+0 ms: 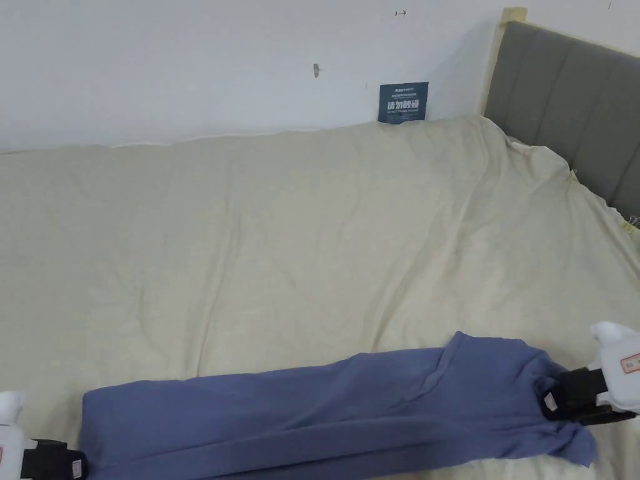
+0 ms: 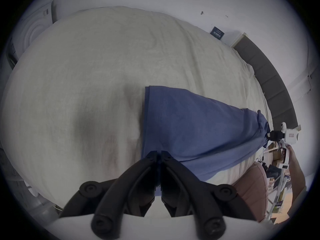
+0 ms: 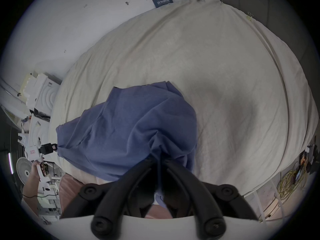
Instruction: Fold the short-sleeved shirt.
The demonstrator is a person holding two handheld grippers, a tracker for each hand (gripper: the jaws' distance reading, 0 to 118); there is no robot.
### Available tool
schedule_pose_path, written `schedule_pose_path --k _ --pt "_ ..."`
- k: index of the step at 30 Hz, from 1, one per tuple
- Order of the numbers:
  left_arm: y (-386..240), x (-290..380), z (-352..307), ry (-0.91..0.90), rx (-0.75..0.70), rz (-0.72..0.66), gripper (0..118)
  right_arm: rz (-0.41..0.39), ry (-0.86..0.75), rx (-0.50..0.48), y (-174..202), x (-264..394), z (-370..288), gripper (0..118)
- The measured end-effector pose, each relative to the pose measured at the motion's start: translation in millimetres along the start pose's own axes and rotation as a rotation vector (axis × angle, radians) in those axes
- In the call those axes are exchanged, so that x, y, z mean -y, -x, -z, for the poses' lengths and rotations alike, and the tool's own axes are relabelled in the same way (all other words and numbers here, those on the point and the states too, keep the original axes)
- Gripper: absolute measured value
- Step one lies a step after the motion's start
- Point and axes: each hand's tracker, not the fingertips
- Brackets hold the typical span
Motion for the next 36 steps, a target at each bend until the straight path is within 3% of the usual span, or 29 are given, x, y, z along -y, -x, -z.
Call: schedule_pose_path --k 2,3,4,6,10,13,15,19,20,21,22,23,24,25,28,33,36 --pt "2 1 -1 0.013 -0.041 -0.022 83 0.025 -0.035 0.011 -3 1 -5 75" --pt "3 1 -4 0.02 -0.072 -0.027 100 0.037 -0.072 0.066 -1 0 -11 96" --pt "7 0 -10 -0.006 -0.119 -0.019 106 0.036 -0.103 0.123 0 0 -17 113" --pt "10 -3 -35 -0.134 -0.109 -0.022 106 -0.004 -0.156 0.195 -2 -3 -39 113" --pt "-11 -5 -95 -0.377 -0.187 0.058 106 -0.026 -0.293 0.222 13 -8 -89 113" --pt "-47 4 -144 -0.579 -0.144 0.138 106 -0.065 -0.503 0.107 50 3 -132 113" --pt "-68 17 -167 -0.699 -0.119 0.156 106 -0.12 -0.667 -0.022 84 23 -157 111" --pt "-104 40 -192 -0.863 -0.084 0.164 101 -0.224 -0.926 -0.131 149 68 -182 110" --pt "-111 46 -195 -0.882 -0.06 0.164 92 -0.252 -0.977 -0.152 162 77 -184 108" --pt "-118 51 -198 -0.908 -0.048 0.18 74 -0.285 -1.029 -0.167 173 86 -183 103" --pt "-122 55 -195 -0.933 -0.054 0.197 35 -0.32 -1.076 -0.161 184 95 -184 84" --pt "-127 60 -197 -0.954 -0.106 0.222 7 -0.344 -1.129 -0.13 194 103 -185 58" --pt "-131 65 -197 -0.977 -0.134 0.243 3 -0.358 -1.189 -0.082 204 112 -184 21" --pt "-132 72 -198 -1.015 -0.145 0.234 3 -0.372 -1.228 -0.049 210 116 -180 0" --pt "-130 84 -196 -1.06 -0.097 0.247 3 -0.394 -1.249 -0.094 216 122 -172 0" --pt "-125 89 -206 -0.985 -0.072 0.231 3 -0.332 -1.21 -0.13 209 117 -176 0" --pt "-106 65 -220 -0.906 0.052 0.213 3 -0.319 -1.203 -0.122 205 114 -177 0"
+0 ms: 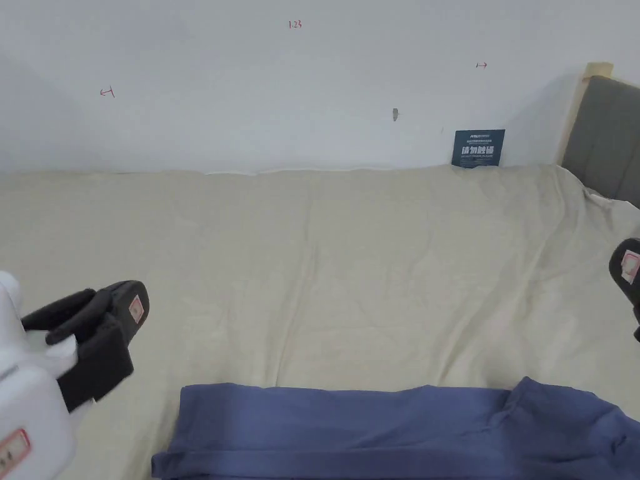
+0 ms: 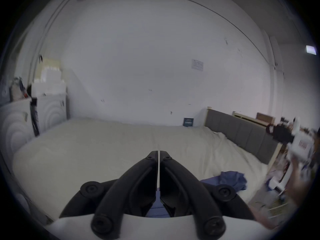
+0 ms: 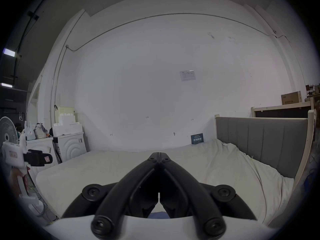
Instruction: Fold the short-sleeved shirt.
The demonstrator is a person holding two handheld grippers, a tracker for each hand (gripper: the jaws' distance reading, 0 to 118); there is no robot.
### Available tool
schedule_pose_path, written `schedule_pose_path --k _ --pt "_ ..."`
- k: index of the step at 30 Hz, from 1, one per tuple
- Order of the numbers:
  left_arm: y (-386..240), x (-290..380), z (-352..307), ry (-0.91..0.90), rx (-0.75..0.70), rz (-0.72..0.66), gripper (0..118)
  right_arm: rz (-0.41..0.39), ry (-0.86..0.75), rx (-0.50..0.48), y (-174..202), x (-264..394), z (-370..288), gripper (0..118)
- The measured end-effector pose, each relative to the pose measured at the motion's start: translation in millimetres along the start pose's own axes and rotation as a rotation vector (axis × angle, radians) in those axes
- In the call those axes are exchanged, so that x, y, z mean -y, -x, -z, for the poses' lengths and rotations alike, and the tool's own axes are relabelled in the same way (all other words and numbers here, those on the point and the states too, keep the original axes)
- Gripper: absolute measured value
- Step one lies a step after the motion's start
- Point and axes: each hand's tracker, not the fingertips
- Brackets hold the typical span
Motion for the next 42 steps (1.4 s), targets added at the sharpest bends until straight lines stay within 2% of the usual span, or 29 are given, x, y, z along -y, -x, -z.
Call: schedule_pose_path --k 1,3,5,7,10,15,16,17,18,19,20,23,29,32,36,37,38,39,40,41,42 --pt "21 -7 11 0.022 0.03 -0.043 3 0.002 0.018 -0.01 0 -2 0 0" --pt "52 -12 40 0.145 0.15 -0.223 3 -0.033 0.069 -0.011 -3 2 5 0" --pt "81 3 72 0.312 0.151 -0.283 3 -0.05 0.1 0.007 -4 4 6 0" --pt "107 28 103 0.46 0.116 -0.315 0 -0.028 0.138 0.001 -6 13 7 0" --pt "141 77 142 0.652 0.154 -0.452 0 -0.011 0.211 0.004 -2 25 13 0" --pt "179 130 185 0.755 0.098 -0.418 2 -0.013 0.303 -0.01 3 37 24 0" --pt "180 144 190 0.826 0.182 -0.575 19 -0.013 0.314 -0.009 4 38 26 0" --pt "186 152 194 0.83 0.191 -0.634 46 -0.013 0.325 -0.011 5 37 30 0" --pt "200 159 202 0.84 0.22 -0.694 79 -0.011 0.335 -0.011 5 38 32 0" --pt "203 162 209 0.866 0.221 -0.668 105 -0.011 0.345 -0.01 6 39 34 0" --pt "202 165 212 0.872 0.251 -0.643 109 -0.009 0.353 -0.01 7 41 36 0" --pt "180 152 198 0.846 0.373 -0.657 109 0.013 0.417 -0.029 7 46 45 0" --pt "195 181 232 0.955 0.538 -0.871 109 -0.009 0.485 -0.046 16 55 55 0" --pt "195 197 254 0.966 0.543 -0.818 108 -0.011 0.496 -0.057 20 58 57 0" --pt "189 188 259 0.97 0.498 -0.817 107 -0.006 0.512 -0.08 22 60 60 0" --pt "186 186 260 0.965 0.466 -0.792 100 -0.008 0.517 -0.083 20 62 61 0" --pt "186 184 262 0.965 0.423 -0.747 79 -0.009 0.52 -0.085 20 63 61 0" --pt "176 183 266 0.967 0.395 -0.705 29 -0.008 0.524 -0.086 20 64 61 0" --pt "176 190 271 1.014 0.264 -0.551 6 -0.004 0.527 -0.087 20 64 60 0" --pt "174 197 275 1.026 0.26 -0.589 6 0.002 0.528 -0.088 18 65 60 0" --pt "164 195 252 0.998 0.279 -0.644 6 0.007 0.529 -0.088 17 65 59 0"
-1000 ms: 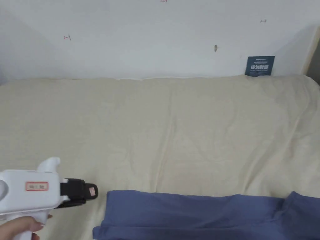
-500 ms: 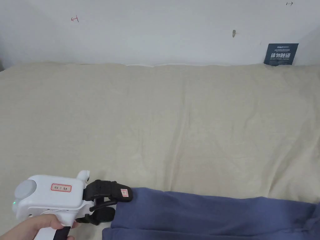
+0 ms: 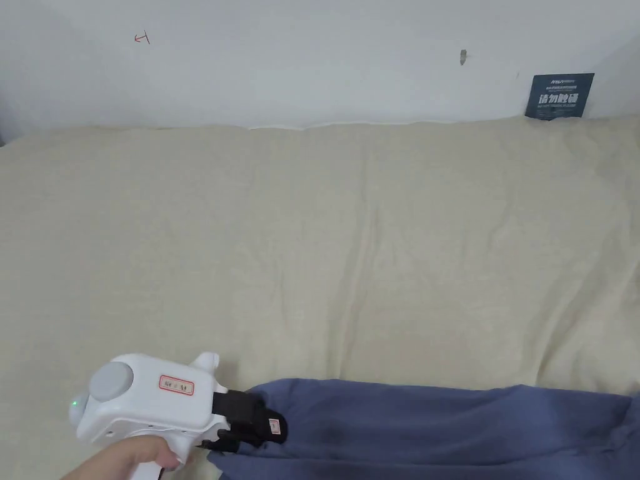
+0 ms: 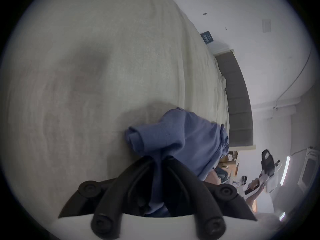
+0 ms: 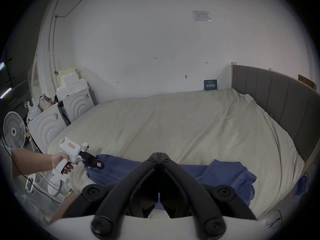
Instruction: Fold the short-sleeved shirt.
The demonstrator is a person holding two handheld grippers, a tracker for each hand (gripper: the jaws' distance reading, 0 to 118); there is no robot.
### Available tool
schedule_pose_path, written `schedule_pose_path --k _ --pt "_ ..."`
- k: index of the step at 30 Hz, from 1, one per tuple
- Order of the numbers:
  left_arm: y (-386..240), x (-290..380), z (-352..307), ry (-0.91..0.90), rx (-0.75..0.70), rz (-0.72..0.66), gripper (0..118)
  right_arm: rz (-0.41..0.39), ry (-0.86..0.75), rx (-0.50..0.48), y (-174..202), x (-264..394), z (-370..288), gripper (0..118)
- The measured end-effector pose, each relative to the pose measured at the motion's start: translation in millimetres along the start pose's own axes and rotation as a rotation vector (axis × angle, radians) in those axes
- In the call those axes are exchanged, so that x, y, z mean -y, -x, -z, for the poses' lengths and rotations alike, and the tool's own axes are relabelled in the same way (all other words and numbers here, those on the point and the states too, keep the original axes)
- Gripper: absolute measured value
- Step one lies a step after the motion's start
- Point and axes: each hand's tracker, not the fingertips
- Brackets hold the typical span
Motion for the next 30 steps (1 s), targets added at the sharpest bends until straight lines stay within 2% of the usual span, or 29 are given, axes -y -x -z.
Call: schedule_pose_path --k 1,3,4,6,9,13,16,19,21,26,30 --pt "-9 0 0 -0.007 -0.001 0.004 6 0.005 -0.002 -0.002 -1 1 -2 0" --pt "-26 2 -1 -0.048 -0.12 0.092 6 0.014 -0.008 -0.003 -5 1 -5 0" --pt "-38 4 -10 -0.055 -0.209 0.216 6 0.02 -0.011 -0.001 -7 1 -7 0" --pt "-53 4 -20 -0.06 -0.298 0.306 6 0.034 -0.014 -0.003 -13 0 -9 0" --pt "-74 6 -43 -0.064 -0.396 0.342 6 0.055 -0.019 -0.001 -21 -1 -11 0" --pt "-89 5 -72 -0.068 -0.754 0.457 6 0.07 -0.043 -0.007 -30 -1 -17 0" --pt "-106 9 -82 -0.08 -0.901 0.486 6 0.08 -0.059 -0.02 -35 1 -19 0" --pt "-140 14 -67 -0.045 -0.879 0.552 6 0.076 -0.069 -0.023 -38 6 -18 0" --pt "-165 16 -50 -0.006 -0.797 0.57 6 0.078 -0.064 -0.024 -41 10 -17 0" --pt "-224 19 31 0.094 -0.489 0.466 6 0.115 -0.053 -0.042 -48 18 -18 0" --pt "-255 22 111 0.216 -0.4 0.416 6 0.141 -0.058 -0.031 -57 20 -21 0"
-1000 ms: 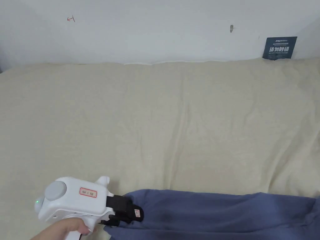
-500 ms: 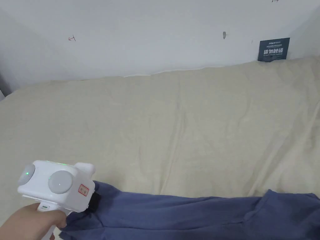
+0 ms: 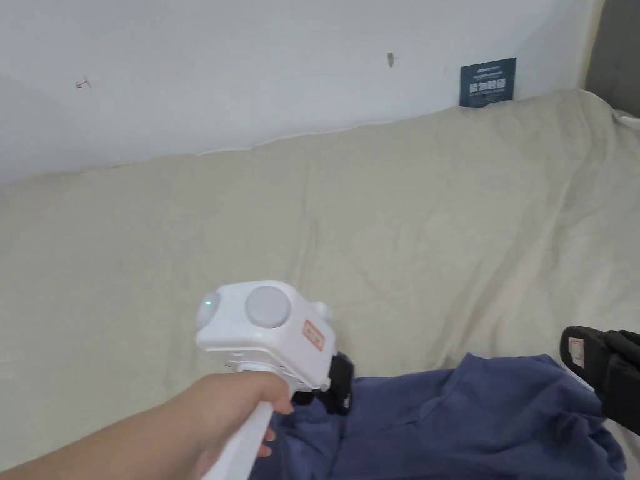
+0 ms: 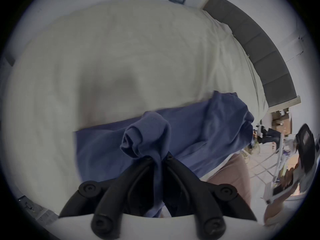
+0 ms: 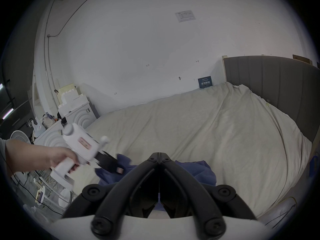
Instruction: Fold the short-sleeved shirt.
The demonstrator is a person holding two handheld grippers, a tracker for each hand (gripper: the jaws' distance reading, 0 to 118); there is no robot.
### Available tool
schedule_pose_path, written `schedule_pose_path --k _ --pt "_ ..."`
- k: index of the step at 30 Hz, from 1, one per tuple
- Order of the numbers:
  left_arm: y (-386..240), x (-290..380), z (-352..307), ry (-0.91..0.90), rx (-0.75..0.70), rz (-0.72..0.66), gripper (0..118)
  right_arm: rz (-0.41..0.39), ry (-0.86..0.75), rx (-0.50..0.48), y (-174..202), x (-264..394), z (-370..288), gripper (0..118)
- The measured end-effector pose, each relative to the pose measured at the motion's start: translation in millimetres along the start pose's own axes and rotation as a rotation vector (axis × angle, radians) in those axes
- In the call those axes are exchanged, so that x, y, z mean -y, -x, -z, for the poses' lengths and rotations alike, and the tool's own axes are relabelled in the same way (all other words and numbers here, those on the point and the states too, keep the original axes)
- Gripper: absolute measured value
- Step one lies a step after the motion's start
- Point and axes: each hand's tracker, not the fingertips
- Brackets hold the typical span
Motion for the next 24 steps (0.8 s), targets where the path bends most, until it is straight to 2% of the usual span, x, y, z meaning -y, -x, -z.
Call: schedule_pose_path --k 2,3,4,5,6,7,10,11,16,19,20,21,22,24 --pt "-14 -9 22 0.011 0.035 -0.051 11 0.017 -0.009 0.01 -5 -2 -2 0" --pt "-16 -13 29 0.018 0.047 -0.062 21 0.026 -0.012 0.013 -8 -3 -4 0" --pt "-16 -14 33 0.045 0.088 -0.07 51 0.033 -0.015 0.018 -11 -4 -4 0" --pt "-18 -13 34 0.053 0.125 -0.077 76 0.037 -0.016 0.022 -14 -4 -4 0" --pt "-18 -11 30 0.042 0.167 -0.09 89 0.042 -0.016 0.028 -16 -4 -4 0" --pt "-14 -9 22 -0.006 0.244 -0.091 92 0.05 -0.015 0.031 -19 -3 -3 1" --pt "-4 0 -8 -0.047 0.454 -0.098 92 0.077 -0.007 0.028 -27 -1 2 1" --pt "0 6 -19 -0.067 0.446 -0.1 92 0.084 -0.002 0.026 -28 0 3 1" --pt "30 34 -71 -0.201 0.166 -0.124 92 0.112 0.013 0.002 -26 6 9 1" --pt "39 43 -74 -0.197 -0.044 -0.09 87 0.102 0.019 -0.011 -22 9 12 1" --pt "41 45 -70 -0.179 -0.093 -0.075 87 0.101 0.023 -0.014 -21 10 13 1" --pt "40 47 -63 -0.17 -0.083 -0.069 84 0.102 0.027 -0.018 -23 11 15 1" --pt "38 45 -53 -0.177 -0.055 -0.066 67 0.104 0.032 -0.025 -23 12 15 1" --pt "29 44 -33 -0.156 -0.033 -0.079 7 0.103 0.039 -0.026 -23 13 16 1"
